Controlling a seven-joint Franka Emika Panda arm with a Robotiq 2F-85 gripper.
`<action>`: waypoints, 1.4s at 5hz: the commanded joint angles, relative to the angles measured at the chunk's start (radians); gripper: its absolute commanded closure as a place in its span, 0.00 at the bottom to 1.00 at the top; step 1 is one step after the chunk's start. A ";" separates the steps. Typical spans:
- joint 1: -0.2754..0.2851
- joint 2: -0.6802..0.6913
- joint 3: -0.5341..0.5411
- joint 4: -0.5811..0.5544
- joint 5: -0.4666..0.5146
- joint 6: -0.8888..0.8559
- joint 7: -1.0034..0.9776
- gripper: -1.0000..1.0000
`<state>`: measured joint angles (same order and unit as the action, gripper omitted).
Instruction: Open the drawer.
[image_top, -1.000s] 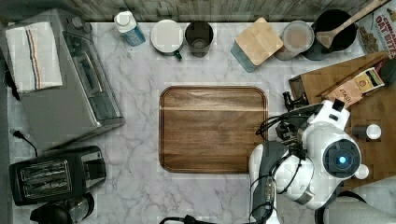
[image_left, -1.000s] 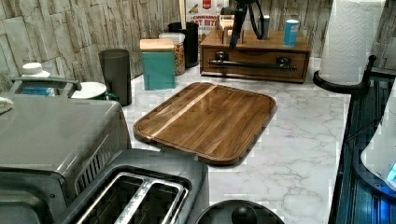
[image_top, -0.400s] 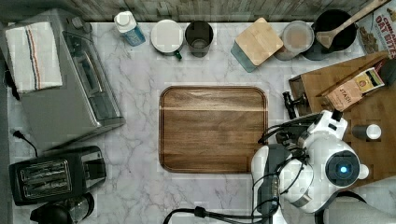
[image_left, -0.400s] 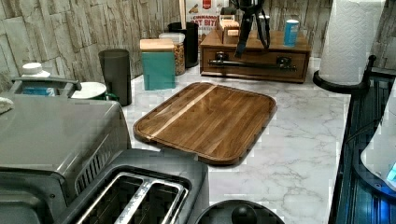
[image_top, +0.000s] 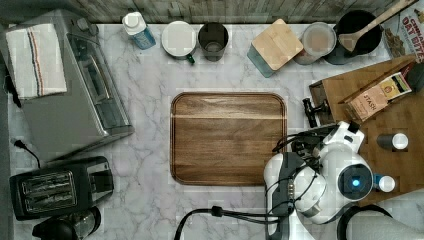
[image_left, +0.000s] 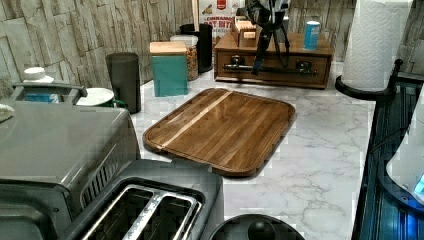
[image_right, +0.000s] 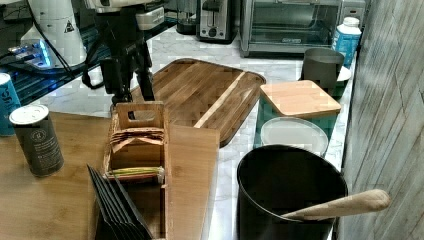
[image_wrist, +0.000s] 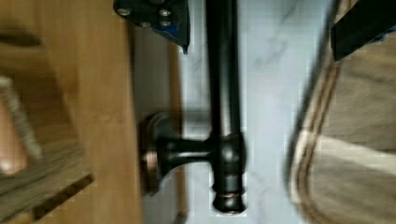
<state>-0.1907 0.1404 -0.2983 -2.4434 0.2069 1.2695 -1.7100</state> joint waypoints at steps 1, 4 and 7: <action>-0.058 0.058 0.039 0.001 0.094 0.000 -0.120 0.00; 0.012 0.055 -0.004 0.088 -0.101 -0.276 -0.040 0.00; 0.085 -0.016 0.070 -0.041 -0.040 -0.260 0.098 0.00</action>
<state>-0.1912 0.1914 -0.2803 -2.3848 0.1541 1.0088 -1.7285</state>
